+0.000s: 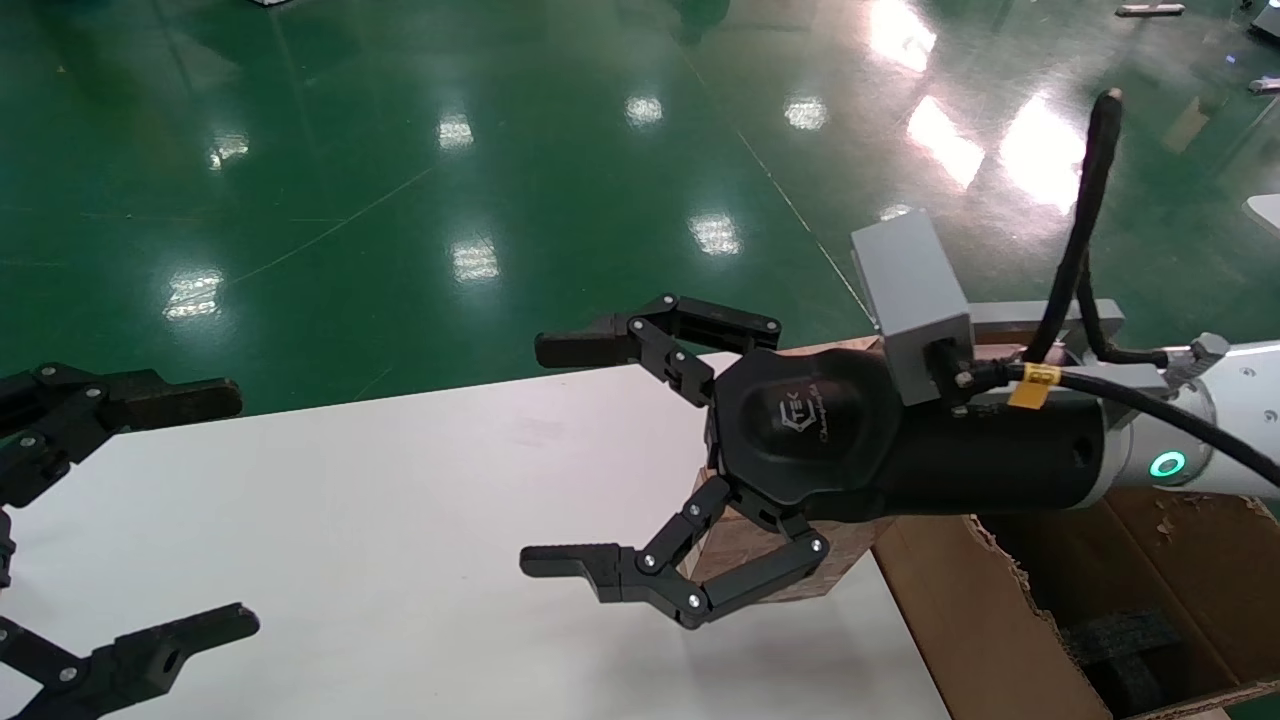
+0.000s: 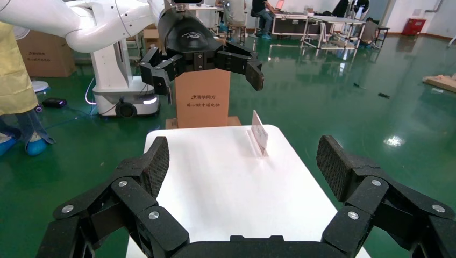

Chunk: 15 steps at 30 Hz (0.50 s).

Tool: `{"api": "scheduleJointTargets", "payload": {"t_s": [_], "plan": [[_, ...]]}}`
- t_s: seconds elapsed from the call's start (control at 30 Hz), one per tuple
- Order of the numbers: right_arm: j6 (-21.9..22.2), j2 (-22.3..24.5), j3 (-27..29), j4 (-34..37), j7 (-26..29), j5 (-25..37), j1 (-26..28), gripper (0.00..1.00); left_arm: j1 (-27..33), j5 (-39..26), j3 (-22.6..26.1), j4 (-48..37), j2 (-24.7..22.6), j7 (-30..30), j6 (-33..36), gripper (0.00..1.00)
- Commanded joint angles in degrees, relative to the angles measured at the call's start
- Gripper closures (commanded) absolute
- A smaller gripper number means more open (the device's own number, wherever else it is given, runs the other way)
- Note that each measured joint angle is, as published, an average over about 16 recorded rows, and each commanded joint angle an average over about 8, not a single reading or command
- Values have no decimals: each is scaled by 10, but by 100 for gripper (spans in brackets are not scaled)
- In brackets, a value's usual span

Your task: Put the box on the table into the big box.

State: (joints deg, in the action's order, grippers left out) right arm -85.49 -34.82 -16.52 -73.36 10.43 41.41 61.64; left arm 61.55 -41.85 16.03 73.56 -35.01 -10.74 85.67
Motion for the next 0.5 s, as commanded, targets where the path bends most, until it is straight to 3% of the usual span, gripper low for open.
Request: {"api": "scheduleJointTargets", "payload": {"t_s": [0.03,0.5], "plan": [[0,0,0,0,0,0,0,0,0,0,0,0,0,0,0,0],[0,1,-1,3,-3,5,1,0,0,0,0,0,0,0,0,0]]}}
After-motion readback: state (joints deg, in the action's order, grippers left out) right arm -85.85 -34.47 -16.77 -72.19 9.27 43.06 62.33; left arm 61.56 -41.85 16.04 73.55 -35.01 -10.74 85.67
